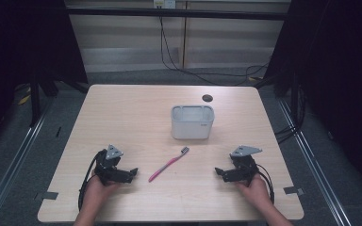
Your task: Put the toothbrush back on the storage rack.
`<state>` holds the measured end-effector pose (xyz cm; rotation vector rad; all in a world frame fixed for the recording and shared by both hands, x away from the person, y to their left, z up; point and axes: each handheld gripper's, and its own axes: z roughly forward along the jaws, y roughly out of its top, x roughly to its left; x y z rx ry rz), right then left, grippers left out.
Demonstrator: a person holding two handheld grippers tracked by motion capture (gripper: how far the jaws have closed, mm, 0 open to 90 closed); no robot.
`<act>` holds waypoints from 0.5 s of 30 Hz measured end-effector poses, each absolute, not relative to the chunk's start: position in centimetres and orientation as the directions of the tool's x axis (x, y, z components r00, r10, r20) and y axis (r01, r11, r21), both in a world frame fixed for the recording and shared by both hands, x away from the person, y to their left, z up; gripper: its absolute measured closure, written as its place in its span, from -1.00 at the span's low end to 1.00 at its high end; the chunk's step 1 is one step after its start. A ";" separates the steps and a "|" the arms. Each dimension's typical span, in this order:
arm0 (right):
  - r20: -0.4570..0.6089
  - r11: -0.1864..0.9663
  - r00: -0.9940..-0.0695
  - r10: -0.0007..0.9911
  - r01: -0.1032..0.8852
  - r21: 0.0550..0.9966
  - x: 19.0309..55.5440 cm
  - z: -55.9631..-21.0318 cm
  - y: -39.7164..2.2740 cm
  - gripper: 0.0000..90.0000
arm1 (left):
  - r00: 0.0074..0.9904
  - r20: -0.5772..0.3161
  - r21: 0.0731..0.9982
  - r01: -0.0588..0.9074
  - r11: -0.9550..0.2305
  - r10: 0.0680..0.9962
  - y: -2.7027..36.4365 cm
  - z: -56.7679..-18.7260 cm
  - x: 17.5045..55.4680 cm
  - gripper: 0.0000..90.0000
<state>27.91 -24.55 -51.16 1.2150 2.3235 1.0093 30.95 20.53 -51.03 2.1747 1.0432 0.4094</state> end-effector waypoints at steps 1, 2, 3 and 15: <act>0.028 0.389 -0.585 0.810 0.573 0.722 28.0 -51.2 -24.6 -0.71 | 0.627 -0.008 0.696 0.563 -0.446 0.779 20.5 -51.0 31.0 -1.00; 0.028 0.389 -0.583 0.812 0.576 0.719 28.0 -51.2 -24.6 -0.71 | 0.626 -0.009 0.695 0.564 -0.445 0.780 20.5 -51.0 31.0 -1.00; 0.027 0.391 -0.585 0.811 0.574 0.719 28.0 -51.2 -24.6 -0.72 | 0.624 -0.009 0.696 0.565 -0.443 0.781 20.5 -51.0 31.0 -1.00; 0.028 0.392 -0.587 0.809 0.576 0.717 28.1 -51.2 -24.6 -0.73 | 0.604 -0.012 0.599 0.642 -0.478 0.797 19.9 -49.5 31.4 -0.65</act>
